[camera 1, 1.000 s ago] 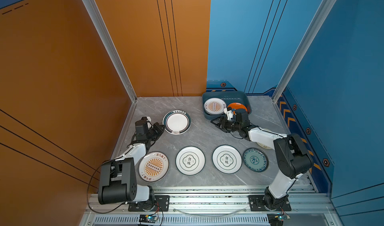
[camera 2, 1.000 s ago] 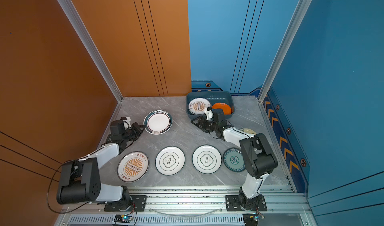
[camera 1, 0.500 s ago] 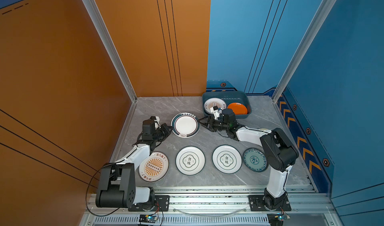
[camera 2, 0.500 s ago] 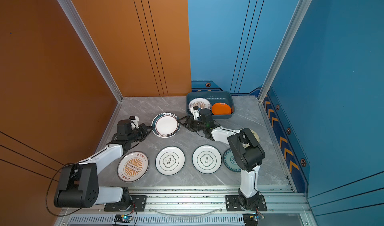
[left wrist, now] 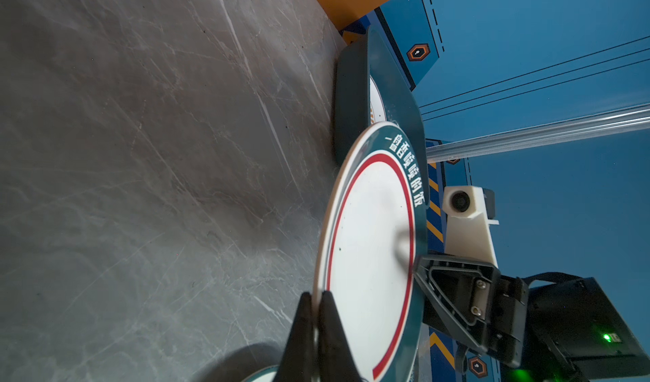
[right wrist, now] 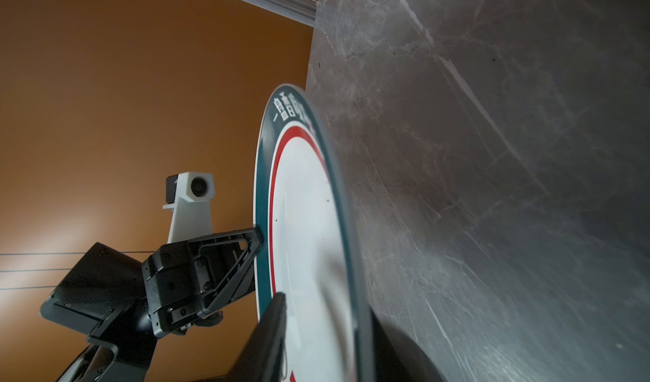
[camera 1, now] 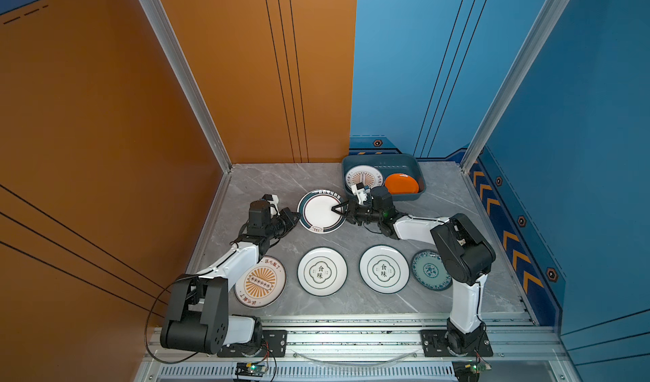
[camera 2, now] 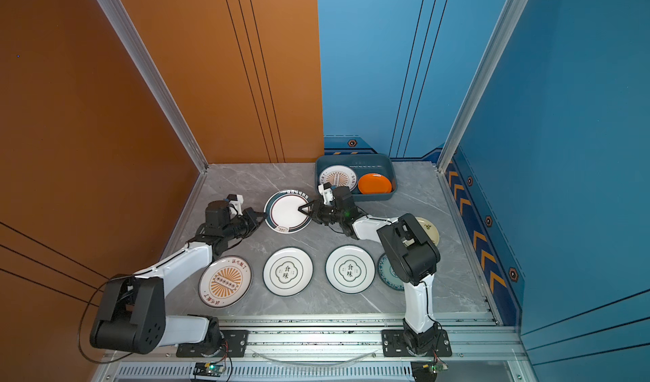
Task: Place the plates into the plastic bin on the countertop
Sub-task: 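Grip the raised plate edge with the right gripper while the left holds it, then carry the red-rimmed plate into the teal bin with the right gripper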
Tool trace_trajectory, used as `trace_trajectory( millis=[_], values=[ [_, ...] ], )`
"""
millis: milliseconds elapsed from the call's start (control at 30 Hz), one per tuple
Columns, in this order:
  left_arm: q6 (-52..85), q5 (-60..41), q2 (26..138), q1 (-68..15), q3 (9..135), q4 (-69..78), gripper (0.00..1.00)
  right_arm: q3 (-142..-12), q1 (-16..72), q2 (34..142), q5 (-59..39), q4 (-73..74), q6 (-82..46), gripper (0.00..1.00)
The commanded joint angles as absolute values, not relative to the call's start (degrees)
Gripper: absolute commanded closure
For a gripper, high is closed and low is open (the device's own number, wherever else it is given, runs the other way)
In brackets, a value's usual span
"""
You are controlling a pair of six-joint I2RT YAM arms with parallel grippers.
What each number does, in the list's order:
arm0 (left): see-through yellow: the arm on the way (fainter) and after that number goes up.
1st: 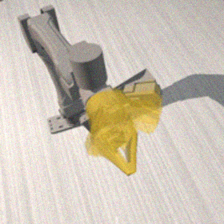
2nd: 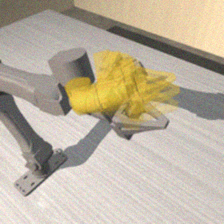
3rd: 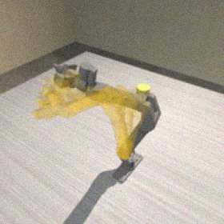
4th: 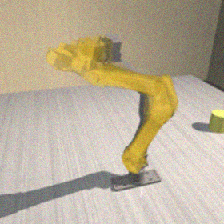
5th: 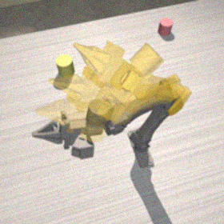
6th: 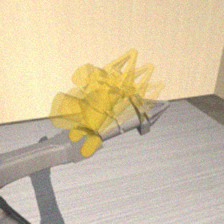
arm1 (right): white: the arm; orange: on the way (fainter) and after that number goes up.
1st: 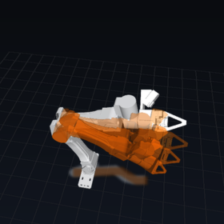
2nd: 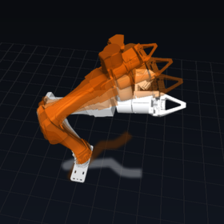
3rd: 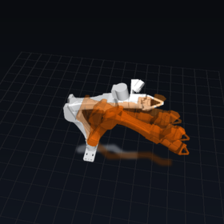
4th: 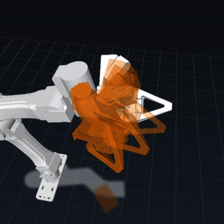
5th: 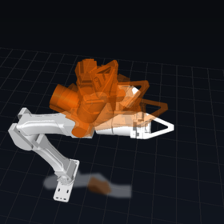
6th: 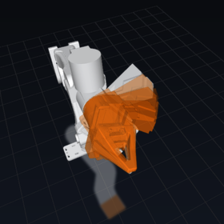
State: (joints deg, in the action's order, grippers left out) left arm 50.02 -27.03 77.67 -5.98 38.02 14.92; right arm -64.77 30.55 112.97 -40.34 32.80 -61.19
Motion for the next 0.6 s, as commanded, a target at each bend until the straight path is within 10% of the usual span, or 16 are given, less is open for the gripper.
trace_trajectory(
  millis=[0,267,567],
  values=[
    [50.11,-26.63,76.97,-6.76,40.17,16.3,1.0,-66.44,30.97,113.82,-41.46,35.43,-61.61,0.81],
    [49.58,-27.33,77.35,-7.36,41.23,15.73,0.88,-66.63,30.12,113.49,-41.66,35.12,-61.9,1.0],
    [45.62,-26.39,75.82,-7.65,43.06,9.54,0.32,-71.14,24.06,109.41,-40.76,22.36,-55.45,1.0]
  ],
)
